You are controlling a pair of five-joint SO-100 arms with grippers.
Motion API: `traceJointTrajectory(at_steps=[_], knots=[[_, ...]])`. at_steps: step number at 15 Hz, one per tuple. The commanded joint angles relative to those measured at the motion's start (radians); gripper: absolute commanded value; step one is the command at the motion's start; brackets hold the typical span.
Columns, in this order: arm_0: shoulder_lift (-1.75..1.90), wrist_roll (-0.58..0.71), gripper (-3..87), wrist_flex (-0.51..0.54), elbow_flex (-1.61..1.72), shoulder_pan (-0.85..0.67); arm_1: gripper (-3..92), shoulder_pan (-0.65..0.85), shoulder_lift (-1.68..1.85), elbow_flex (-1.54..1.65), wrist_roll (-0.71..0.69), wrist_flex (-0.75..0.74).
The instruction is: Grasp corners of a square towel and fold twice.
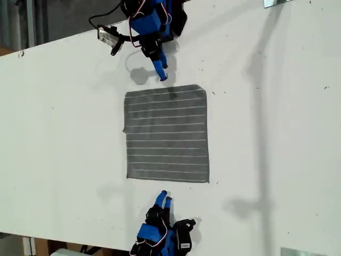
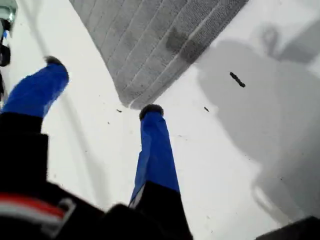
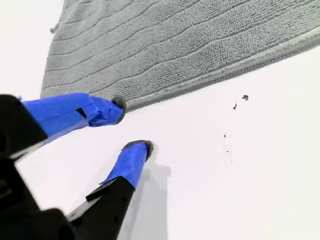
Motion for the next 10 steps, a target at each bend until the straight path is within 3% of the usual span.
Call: traceJointTrajectory(at_steps=[1,3,7,10], knots=[[-0.017,0.175,15.1,0.040,-0.021,-0.164,43.1,-0.040,-0.893,-0.477,-0.086,-0.152],[-0.034,0.255,15.6,0.028,-0.034,-0.212,43.9,-0.107,-1.341,-0.795,-0.126,-0.078],[-0.006,0.253,15.1,0.034,-0.017,-0.201,42.3,-0.273,-1.646,-0.850,-0.028,-0.158],[-0.008,0.249,15.1,0.032,-0.015,-0.196,42.0,-0.291,-1.744,-0.894,-0.015,-0.135]])
